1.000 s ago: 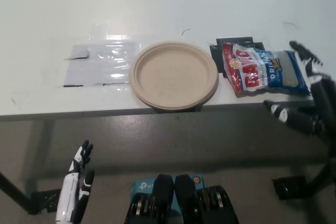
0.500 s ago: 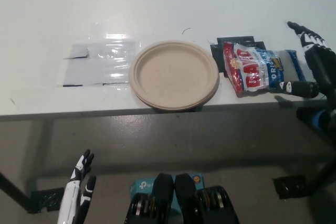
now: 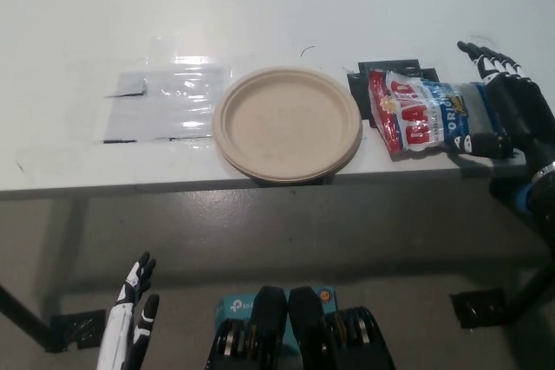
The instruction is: The robot picks up a small bag of sunflower seeds on the right hand side and take it to the empty plate on the left hand side then pours some sunflower seeds on to the plate.
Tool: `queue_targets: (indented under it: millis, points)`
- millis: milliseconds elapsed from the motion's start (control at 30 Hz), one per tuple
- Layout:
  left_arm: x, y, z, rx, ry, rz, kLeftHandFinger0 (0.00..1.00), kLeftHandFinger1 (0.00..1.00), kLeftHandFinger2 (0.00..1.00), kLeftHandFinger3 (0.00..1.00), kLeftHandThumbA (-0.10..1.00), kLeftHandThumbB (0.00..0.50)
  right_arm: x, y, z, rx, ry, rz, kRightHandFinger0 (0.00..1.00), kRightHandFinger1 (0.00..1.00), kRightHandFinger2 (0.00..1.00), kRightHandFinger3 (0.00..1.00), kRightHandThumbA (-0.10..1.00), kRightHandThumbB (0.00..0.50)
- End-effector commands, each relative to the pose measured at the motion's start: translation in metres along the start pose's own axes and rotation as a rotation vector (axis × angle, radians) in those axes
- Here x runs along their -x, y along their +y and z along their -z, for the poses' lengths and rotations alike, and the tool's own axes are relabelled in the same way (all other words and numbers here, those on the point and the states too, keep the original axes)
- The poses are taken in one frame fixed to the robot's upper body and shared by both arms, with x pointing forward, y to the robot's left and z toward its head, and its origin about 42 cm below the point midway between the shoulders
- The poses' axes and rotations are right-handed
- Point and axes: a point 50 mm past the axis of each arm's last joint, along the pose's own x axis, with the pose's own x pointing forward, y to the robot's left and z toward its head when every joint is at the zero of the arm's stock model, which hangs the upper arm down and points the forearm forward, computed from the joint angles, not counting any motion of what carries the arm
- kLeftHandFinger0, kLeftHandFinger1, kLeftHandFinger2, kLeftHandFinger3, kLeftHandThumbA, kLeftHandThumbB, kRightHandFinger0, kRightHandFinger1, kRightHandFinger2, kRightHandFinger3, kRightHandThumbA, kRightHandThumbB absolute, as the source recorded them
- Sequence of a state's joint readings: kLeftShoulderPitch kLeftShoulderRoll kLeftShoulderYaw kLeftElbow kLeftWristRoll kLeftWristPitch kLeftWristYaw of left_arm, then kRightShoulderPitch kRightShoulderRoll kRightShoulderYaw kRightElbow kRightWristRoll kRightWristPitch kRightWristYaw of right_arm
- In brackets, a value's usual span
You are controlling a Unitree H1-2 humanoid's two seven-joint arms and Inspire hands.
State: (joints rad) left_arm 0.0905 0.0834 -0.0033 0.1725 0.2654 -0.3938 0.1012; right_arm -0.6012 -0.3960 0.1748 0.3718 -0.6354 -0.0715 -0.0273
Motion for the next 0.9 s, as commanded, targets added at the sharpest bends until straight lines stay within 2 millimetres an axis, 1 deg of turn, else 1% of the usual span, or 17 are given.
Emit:
queue_targets:
  millis: [0, 133, 233, 300, 367, 500, 567, 600, 633, 667, 800, 833, 867]
  points:
    - [-0.003, 0.005, -0.004, 0.012, -0.052, -0.036, 1.00, 1.00, 1.00, 1.00, 1.00, 0.148, -0.024, -0.035, -0.009, 0.074, -0.028, 0.057, 1.00, 1.00, 1.00, 1.00, 1.00, 0.352]
    - [-0.006, 0.005, -0.006, 0.028, -0.055, -0.046, 1.00, 1.00, 1.00, 1.00, 1.00, 0.143, -0.029, -0.034, -0.008, 0.089, -0.039, 0.055, 1.00, 1.00, 1.00, 1.00, 1.00, 0.343]
    - [-0.002, 0.005, -0.005, 0.026, -0.053, -0.052, 1.00, 1.00, 1.00, 1.00, 1.00, 0.141, -0.030, -0.028, -0.006, 0.078, -0.026, 0.030, 1.00, 1.00, 1.00, 1.00, 1.00, 0.363]
    - [-0.002, 0.005, -0.005, 0.017, -0.044, -0.049, 1.00, 1.00, 1.00, 1.00, 1.00, 0.142, -0.032, -0.027, -0.005, 0.085, -0.022, 0.020, 1.00, 1.00, 1.00, 1.00, 1.00, 0.365]
    - [-0.002, 0.006, -0.004, 0.020, -0.049, -0.049, 1.00, 1.00, 1.00, 1.00, 1.00, 0.127, -0.032, -0.025, -0.004, 0.084, -0.016, 0.012, 1.00, 1.00, 1.00, 1.00, 1.00, 0.372]
    - [-0.008, 0.005, -0.006, 0.038, -0.059, -0.056, 1.00, 1.00, 1.00, 1.00, 1.00, 0.144, -0.037, -0.027, 0.001, 0.080, -0.015, 0.011, 1.00, 1.00, 1.00, 1.00, 1.00, 0.376]
    - [-0.009, 0.006, -0.007, 0.032, -0.061, -0.056, 1.00, 1.00, 1.00, 1.00, 1.00, 0.144, -0.038, -0.027, 0.001, 0.083, -0.016, 0.012, 1.00, 1.00, 1.00, 1.00, 1.00, 0.377]
    - [-0.009, 0.006, -0.007, 0.031, -0.064, -0.053, 1.00, 1.00, 1.00, 1.00, 1.00, 0.139, -0.037, -0.026, 0.002, 0.091, -0.011, 0.007, 1.00, 1.00, 1.00, 1.00, 1.00, 0.399]
    - [-0.009, 0.006, -0.007, 0.026, -0.064, -0.053, 1.00, 1.00, 1.00, 1.00, 1.00, 0.139, -0.037, -0.026, 0.002, 0.090, -0.010, 0.004, 1.00, 1.00, 1.00, 1.00, 1.00, 0.408]
    - [-0.009, 0.006, -0.007, 0.024, -0.068, -0.049, 1.00, 1.00, 1.00, 1.00, 1.00, 0.130, -0.037, -0.026, 0.002, 0.086, -0.012, 0.001, 1.00, 1.00, 1.00, 1.00, 1.00, 0.407]
    - [-0.006, 0.006, -0.006, 0.018, -0.063, -0.046, 1.00, 1.00, 1.00, 1.00, 1.00, 0.123, -0.031, -0.026, 0.004, 0.094, -0.020, -0.019, 1.00, 1.00, 1.00, 1.00, 1.00, 0.402]
    - [-0.004, 0.007, -0.006, 0.018, -0.055, -0.044, 1.00, 1.00, 1.00, 1.00, 1.00, 0.121, -0.026, -0.025, 0.004, 0.072, -0.023, -0.027, 1.00, 1.00, 1.00, 1.00, 1.00, 0.389]
    - [-0.003, 0.007, -0.005, 0.023, -0.053, -0.045, 1.00, 1.00, 1.00, 1.00, 1.00, 0.120, -0.022, -0.026, 0.003, 0.055, -0.029, -0.028, 1.00, 1.00, 1.00, 1.00, 1.00, 0.387]
